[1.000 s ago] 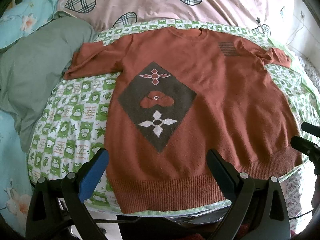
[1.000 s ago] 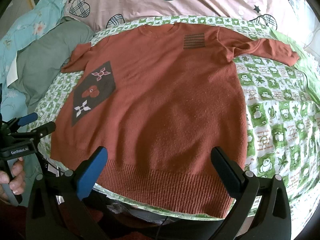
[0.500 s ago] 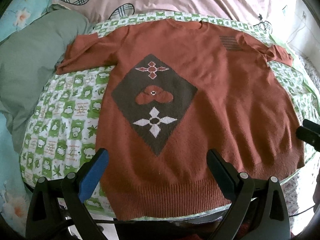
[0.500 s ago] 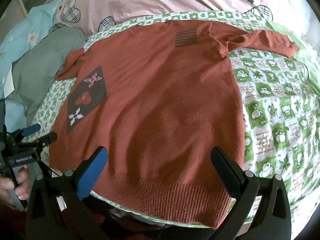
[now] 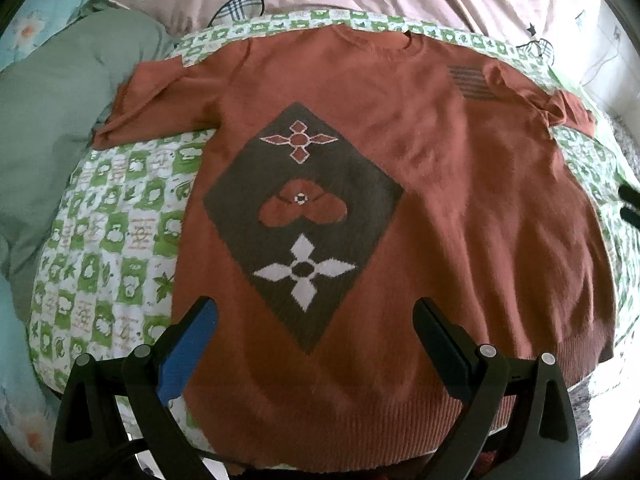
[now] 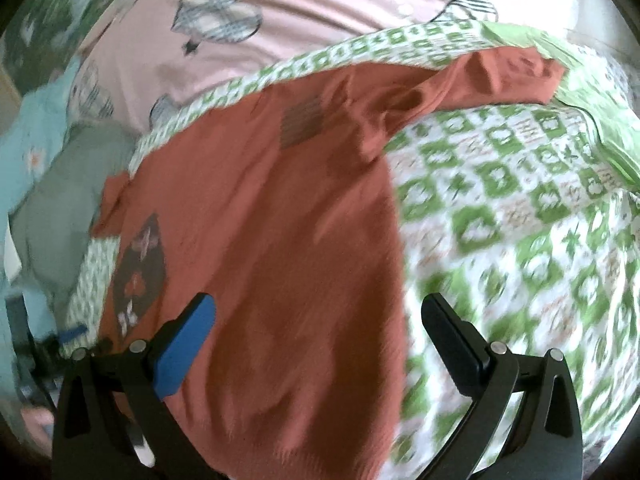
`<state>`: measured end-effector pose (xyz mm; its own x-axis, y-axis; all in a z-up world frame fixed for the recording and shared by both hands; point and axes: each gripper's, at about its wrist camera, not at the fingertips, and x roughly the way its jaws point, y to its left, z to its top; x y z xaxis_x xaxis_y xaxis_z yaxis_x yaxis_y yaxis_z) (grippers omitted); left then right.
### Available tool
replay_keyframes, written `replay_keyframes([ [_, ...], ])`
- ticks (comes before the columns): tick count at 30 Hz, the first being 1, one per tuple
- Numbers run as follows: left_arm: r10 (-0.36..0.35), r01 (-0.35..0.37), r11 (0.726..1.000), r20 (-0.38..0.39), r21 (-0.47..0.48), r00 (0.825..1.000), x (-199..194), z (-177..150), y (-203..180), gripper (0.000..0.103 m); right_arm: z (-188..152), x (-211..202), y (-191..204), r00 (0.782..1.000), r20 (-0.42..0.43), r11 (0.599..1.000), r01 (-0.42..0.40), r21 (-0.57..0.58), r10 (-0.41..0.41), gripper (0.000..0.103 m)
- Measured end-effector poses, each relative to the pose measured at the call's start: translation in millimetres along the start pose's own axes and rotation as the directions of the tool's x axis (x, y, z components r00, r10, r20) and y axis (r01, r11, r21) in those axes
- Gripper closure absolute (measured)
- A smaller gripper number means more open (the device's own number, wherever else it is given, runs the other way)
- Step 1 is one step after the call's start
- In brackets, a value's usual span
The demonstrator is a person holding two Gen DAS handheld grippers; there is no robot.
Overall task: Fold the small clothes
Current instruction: 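Reach the right gripper to a sleeve cuff and close on it, then carry the held sleeve across the sweater body and open the right gripper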
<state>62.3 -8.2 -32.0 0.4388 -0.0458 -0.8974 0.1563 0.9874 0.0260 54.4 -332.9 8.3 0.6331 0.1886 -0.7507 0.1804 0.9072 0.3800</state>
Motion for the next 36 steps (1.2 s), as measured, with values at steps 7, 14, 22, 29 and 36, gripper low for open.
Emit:
replay_keyframes([
  [7,-0.009,0.009,1.000,-0.021,0.015,1.000,15,12,-7,0.005,90,11,-60,0.987,0.111,0.990,0.107,0.092,-0.117,0.014],
  [14,-0.001,0.002,1.000,-0.046,0.019,0.999,30,20,-13,0.005,199,39,-145,0.957,0.168,0.945,0.187,0.269,-0.237,0.029],
  [22,-0.001,0.005,0.999,-0.099,0.032,0.995,56,35,-29,0.005,279,96,-231,0.911,0.109,0.850,0.319,0.419,-0.397,0.042],
  [29,-0.004,0.010,0.999,-0.131,0.046,0.991,73,46,-43,0.005,296,131,-257,0.887,0.028,0.819,0.413,0.397,-0.461,0.048],
  [36,-0.046,0.050,0.998,-0.104,0.036,0.993,67,53,-43,0.005,277,111,-230,0.944,0.134,0.906,0.242,0.348,-0.303,0.098],
])
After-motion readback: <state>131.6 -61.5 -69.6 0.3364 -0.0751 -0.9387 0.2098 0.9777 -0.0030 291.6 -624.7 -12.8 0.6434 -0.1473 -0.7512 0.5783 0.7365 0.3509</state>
